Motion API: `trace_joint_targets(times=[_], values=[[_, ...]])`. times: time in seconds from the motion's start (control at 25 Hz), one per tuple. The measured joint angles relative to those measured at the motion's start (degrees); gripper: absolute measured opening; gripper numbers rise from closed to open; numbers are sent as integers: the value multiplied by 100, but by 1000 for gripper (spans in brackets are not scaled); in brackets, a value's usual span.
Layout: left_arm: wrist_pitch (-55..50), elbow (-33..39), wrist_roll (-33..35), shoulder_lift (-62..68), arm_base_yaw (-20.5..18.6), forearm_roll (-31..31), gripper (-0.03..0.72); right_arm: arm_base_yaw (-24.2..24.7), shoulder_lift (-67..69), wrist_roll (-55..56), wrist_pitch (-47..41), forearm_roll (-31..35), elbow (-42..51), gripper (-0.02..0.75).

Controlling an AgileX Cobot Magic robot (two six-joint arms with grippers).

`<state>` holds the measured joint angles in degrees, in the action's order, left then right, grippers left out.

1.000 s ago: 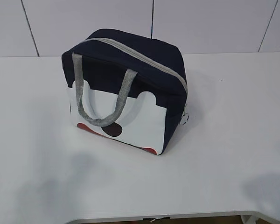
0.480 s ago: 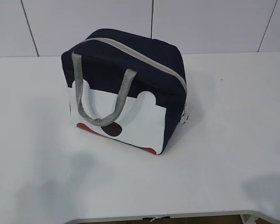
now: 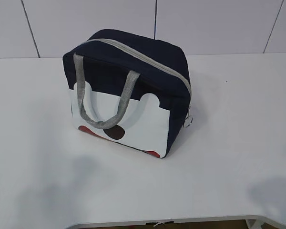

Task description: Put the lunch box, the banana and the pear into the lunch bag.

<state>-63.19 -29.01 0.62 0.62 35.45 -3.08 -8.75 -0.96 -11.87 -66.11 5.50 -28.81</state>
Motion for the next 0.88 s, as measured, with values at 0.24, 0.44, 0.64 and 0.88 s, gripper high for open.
trace_joint_targets(times=[0.24, 0.44, 0.64, 0.88], values=[[0, 0, 0, 0, -62, 0, 383, 0, 0, 0, 0, 0, 0, 499], [0, 0, 0, 0, -803, -11, 382, 42, 0, 0, 0, -4, 0, 499], [0, 0, 0, 0, -1865, -22, 368, 594, 0, 0, 0, -4, 0, 499], [0, 0, 0, 0, -3106, -22, 361, 1058, 0, 0, 3, -4, 0, 499]])
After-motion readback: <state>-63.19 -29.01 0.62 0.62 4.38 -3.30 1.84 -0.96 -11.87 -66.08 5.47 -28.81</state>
